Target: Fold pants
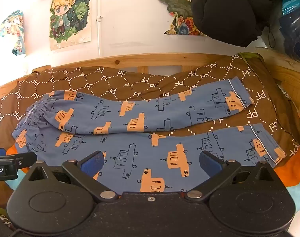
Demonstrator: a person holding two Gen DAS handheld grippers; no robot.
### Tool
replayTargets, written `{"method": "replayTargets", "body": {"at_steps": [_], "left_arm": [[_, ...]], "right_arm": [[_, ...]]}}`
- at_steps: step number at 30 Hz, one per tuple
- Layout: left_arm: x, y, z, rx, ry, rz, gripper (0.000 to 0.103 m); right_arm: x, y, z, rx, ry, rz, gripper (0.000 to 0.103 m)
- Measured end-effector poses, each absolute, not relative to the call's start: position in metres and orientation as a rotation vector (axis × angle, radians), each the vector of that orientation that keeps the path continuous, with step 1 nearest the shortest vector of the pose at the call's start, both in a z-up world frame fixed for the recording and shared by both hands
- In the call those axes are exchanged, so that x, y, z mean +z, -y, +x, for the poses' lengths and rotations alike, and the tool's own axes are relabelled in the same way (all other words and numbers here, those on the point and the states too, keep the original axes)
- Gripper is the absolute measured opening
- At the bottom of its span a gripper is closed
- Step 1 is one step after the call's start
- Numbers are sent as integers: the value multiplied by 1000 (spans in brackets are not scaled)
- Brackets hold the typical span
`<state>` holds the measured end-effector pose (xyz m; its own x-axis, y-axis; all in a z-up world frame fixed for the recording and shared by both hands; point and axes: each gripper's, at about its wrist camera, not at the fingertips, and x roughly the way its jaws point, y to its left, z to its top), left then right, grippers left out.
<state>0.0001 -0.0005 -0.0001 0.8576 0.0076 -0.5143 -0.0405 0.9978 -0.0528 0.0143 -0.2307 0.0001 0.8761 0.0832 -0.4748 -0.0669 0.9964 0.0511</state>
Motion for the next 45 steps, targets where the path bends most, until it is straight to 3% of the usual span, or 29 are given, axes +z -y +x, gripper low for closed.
{"method": "replayTargets", "body": {"at_steps": [45], "left_arm": [[-1,-2,1,25,-544,-72,103]], "right_arm": [[-1,231,14,80,-497,35,102]]}}
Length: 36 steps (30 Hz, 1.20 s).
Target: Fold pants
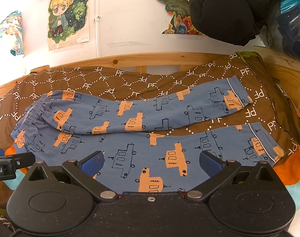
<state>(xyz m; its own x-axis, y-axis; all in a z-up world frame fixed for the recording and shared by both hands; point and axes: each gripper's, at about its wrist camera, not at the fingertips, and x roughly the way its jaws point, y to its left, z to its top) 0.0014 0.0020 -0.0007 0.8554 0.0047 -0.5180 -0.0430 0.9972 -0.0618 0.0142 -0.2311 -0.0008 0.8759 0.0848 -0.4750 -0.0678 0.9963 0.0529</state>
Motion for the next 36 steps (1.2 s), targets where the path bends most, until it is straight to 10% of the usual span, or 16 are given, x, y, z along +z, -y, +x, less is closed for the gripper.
{"method": "replayTargets", "body": {"at_steps": [36], "left_arm": [[-7,1,3,41,-574,-51,103]], "right_arm": [[-6,233,17,76,-523,48,102]]}}
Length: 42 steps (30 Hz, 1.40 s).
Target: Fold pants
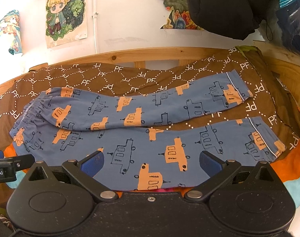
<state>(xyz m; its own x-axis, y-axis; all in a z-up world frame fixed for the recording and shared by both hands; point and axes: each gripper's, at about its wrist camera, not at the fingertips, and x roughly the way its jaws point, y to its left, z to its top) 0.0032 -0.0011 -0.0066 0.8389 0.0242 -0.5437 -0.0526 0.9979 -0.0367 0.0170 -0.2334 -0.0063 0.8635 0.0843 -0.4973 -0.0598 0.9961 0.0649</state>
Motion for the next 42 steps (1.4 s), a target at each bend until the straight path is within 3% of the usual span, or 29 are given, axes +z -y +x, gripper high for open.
{"method": "replayTargets", "body": {"at_steps": [27,42], "left_arm": [[-24,1,14,80,-697,-19,103],[-25,2,42,76,-779,11,103]], "right_arm": [[-20,241,27,80,-606,49,102],[-19,242,78,199,-766,16,102]]}}
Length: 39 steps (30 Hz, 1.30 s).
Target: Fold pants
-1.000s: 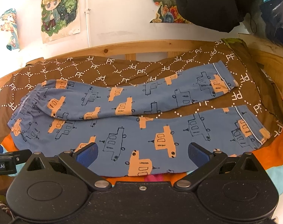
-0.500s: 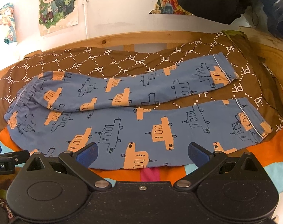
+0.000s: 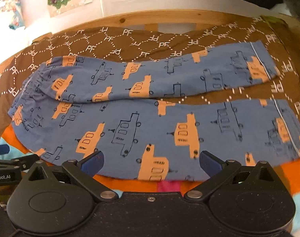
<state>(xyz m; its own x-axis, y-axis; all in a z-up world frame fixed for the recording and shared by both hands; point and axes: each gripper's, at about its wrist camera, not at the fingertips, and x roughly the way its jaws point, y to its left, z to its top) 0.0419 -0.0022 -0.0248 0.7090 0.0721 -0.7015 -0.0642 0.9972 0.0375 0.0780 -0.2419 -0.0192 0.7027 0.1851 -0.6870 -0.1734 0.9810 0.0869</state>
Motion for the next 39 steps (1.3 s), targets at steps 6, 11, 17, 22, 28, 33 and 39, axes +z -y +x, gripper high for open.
{"method": "replayTargets", "body": {"at_steps": [6,11,17,22,28,33,39], "left_arm": [[-22,0,65,70,-809,33,103],[-12,-1,96,49,-814,76,103],[30,-6,156,-24,-715,213,103],[57,-5,228,-72,-632,409,103],[53,4,315,-149,-654,551,103],[30,20,363,-351,-741,604,98],[-5,22,393,-456,-927,710,65]], "right_arm": [[-5,250,114,281,-799,-54,102],[23,263,149,421,-777,-99,102],[65,261,220,686,-750,-286,102],[58,259,284,773,-728,-355,102],[35,265,350,756,-698,-427,101],[14,264,401,776,-788,-402,84],[-14,255,431,812,-876,-472,63]]}}
